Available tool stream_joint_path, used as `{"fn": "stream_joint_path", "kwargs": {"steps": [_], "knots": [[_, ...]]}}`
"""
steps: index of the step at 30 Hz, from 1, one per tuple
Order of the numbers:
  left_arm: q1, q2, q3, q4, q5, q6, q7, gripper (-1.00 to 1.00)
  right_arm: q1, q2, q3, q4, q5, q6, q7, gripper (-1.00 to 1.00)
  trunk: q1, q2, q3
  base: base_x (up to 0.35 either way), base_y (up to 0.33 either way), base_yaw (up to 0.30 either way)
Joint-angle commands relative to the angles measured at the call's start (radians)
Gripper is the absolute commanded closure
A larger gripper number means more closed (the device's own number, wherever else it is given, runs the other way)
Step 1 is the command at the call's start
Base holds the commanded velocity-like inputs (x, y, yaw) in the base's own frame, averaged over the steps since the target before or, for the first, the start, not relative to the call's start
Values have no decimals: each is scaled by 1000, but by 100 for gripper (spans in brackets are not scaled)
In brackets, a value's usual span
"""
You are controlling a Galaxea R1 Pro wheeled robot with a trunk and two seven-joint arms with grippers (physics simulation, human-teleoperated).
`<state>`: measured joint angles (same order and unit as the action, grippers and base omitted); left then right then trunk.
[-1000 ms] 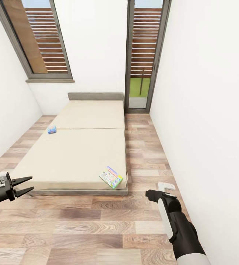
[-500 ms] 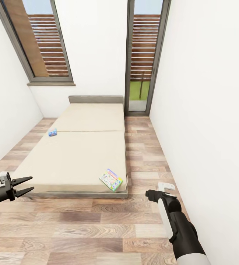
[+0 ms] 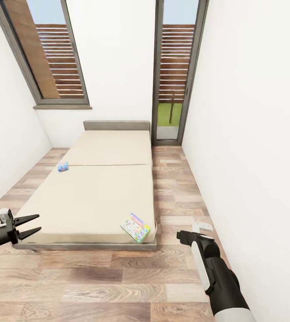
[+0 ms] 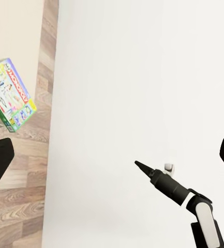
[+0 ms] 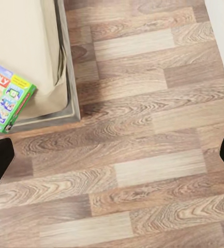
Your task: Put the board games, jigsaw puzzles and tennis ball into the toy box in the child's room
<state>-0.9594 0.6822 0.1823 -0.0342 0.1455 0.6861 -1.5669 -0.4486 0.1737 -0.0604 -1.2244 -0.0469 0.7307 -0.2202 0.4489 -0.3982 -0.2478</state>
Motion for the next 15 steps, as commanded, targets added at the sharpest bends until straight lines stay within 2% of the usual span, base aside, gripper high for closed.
{"fn": "stream_joint_path", "kwargs": {"steps": [1,6,15], "knots": [[-1,0,-3,0,2,10,-4,-100,-1,1,-1,-1,-5,4,-5,-100,1,-2,0,264,90,0],[-1,0,-3,0,2,7,-4,-100,-1,1,-1,-1,-5,1,-5,-100,1,-2,8,205,45,0],[-1,2,-3,0,2,6,-4,-100,-1,1,-1,0,-5,-13,-5,-100,1,-2,23,37,7,0]]}}
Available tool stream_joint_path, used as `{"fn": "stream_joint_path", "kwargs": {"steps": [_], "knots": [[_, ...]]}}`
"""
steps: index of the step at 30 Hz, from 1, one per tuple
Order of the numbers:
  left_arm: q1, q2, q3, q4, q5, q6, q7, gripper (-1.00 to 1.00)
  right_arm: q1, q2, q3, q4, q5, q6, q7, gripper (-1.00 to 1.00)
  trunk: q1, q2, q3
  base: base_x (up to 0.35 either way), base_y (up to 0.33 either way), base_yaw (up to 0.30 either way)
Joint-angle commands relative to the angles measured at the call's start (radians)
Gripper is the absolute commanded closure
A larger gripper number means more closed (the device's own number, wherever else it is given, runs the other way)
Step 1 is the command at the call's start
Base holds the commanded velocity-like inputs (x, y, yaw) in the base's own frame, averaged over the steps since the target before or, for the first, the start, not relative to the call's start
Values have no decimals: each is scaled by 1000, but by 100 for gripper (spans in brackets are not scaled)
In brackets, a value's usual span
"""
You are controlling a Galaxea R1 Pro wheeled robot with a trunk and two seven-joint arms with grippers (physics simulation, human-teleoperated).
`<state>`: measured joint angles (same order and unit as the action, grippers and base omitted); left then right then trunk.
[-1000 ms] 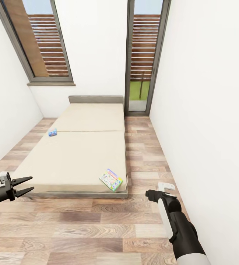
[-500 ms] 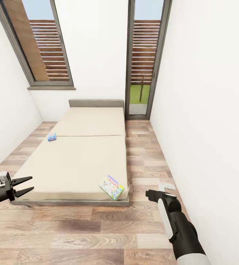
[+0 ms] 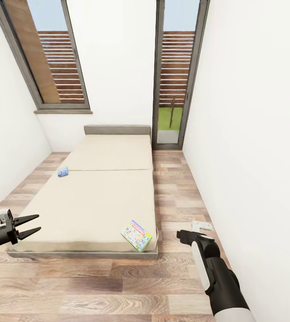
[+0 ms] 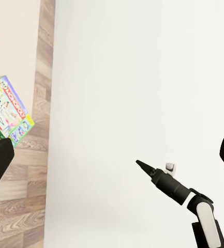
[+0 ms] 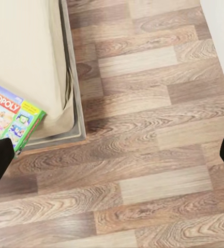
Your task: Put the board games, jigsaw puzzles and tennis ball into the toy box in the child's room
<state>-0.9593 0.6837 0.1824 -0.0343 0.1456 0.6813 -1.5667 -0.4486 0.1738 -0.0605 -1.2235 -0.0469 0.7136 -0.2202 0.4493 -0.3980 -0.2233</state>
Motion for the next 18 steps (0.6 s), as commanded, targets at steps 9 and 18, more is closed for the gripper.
{"fn": "stream_joint_path", "kwargs": {"steps": [9,18], "knots": [[-1,0,-3,1,2,12,-4,-100,-1,1,-1,-2,-5,3,-5,-100,1,-2,13,3,1,0],[-1,0,-3,1,2,11,-4,-100,-1,1,-1,-1,-5,2,-5,-100,1,-2,27,0,0,0]]}}
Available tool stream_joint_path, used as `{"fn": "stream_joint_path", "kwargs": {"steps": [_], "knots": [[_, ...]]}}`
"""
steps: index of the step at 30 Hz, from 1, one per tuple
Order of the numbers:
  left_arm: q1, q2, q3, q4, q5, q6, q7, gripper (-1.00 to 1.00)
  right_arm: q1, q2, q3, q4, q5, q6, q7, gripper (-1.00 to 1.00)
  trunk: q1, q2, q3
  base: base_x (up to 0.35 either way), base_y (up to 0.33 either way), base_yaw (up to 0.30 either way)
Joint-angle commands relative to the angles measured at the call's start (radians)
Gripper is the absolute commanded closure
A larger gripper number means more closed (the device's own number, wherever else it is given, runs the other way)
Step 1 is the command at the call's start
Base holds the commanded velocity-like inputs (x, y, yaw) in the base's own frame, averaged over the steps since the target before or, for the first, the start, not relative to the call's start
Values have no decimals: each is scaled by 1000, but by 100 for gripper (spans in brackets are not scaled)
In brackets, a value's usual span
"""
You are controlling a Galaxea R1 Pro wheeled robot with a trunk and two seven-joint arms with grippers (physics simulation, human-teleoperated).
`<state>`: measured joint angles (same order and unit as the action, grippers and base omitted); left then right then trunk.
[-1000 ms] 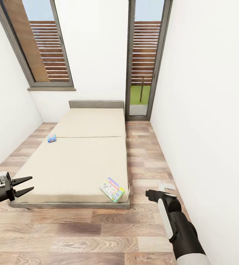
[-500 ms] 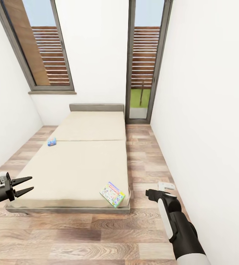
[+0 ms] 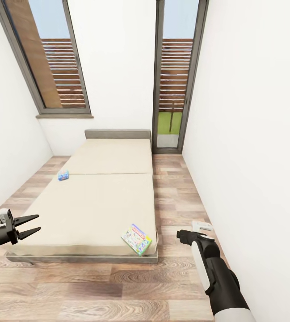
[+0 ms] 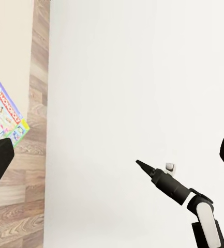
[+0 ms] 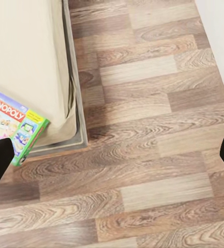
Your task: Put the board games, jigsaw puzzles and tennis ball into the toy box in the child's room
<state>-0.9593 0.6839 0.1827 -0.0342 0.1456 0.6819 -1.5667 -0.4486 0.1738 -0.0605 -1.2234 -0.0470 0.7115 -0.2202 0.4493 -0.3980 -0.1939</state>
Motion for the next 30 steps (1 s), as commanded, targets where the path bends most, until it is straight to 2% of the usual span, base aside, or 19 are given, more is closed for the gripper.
{"fn": "stream_joint_path", "kwargs": {"steps": [1,23,30], "knots": [[-1,0,-3,1,2,10,-4,-100,-1,1,-1,-1,-5,4,-5,-100,1,-2,0,0,0,0],[-1,-1,-3,1,2,10,-4,-100,-1,1,-2,11,-5,1,-5,-100,1,-2,35,0,1,0],[-1,-2,-3,1,2,12,-4,-100,-1,1,-2,11,-5,-9,-5,-100,1,-2,40,0,112,0]]}}
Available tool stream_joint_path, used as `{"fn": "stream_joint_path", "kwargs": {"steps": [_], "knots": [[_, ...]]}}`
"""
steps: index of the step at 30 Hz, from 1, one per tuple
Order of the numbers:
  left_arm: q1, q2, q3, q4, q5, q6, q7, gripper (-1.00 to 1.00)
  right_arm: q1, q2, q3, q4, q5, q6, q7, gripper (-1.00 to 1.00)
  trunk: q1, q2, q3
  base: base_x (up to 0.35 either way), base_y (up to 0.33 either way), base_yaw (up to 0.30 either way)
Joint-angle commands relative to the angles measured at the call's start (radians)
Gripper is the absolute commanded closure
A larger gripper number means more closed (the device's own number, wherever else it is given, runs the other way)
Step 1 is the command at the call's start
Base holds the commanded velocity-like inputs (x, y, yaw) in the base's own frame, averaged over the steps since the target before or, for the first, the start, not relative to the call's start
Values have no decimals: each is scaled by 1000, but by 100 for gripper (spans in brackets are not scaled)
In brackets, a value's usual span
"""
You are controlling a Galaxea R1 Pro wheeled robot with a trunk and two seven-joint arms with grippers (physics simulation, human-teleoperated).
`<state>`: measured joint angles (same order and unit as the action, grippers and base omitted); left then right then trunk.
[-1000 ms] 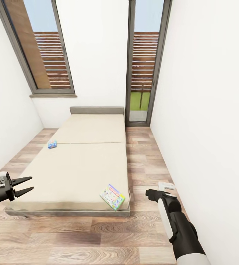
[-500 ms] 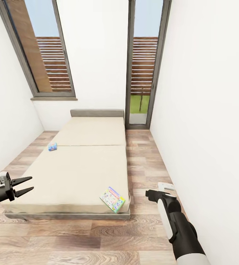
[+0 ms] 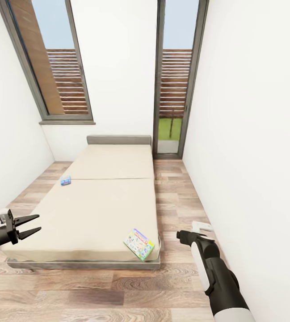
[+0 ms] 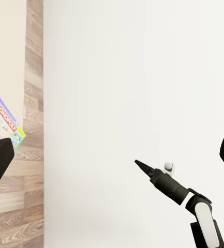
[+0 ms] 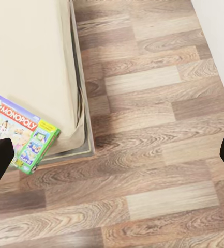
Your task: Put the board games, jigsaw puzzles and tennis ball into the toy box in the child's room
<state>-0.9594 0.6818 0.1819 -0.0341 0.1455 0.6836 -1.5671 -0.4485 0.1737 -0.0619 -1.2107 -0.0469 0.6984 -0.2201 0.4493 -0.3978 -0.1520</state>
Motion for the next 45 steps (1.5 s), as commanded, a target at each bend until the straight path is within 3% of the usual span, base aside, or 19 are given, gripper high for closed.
{"fn": "stream_joint_path", "kwargs": {"steps": [1,19,45], "knots": [[-1,0,-2,0,2,11,-4,-100,-1,1,-1,-1,-5,4,-5,-100,1,-2,-2,0,167,0],[-1,1,-2,0,2,8,-4,-100,-1,1,31,18,-6,-27,-7,-100,1,-2,-1,0,41,0],[-1,2,-2,0,2,10,-4,-100,-1,1,36,17,-7,-27,-5,-100,1,-2,-1,0,59,0]]}}
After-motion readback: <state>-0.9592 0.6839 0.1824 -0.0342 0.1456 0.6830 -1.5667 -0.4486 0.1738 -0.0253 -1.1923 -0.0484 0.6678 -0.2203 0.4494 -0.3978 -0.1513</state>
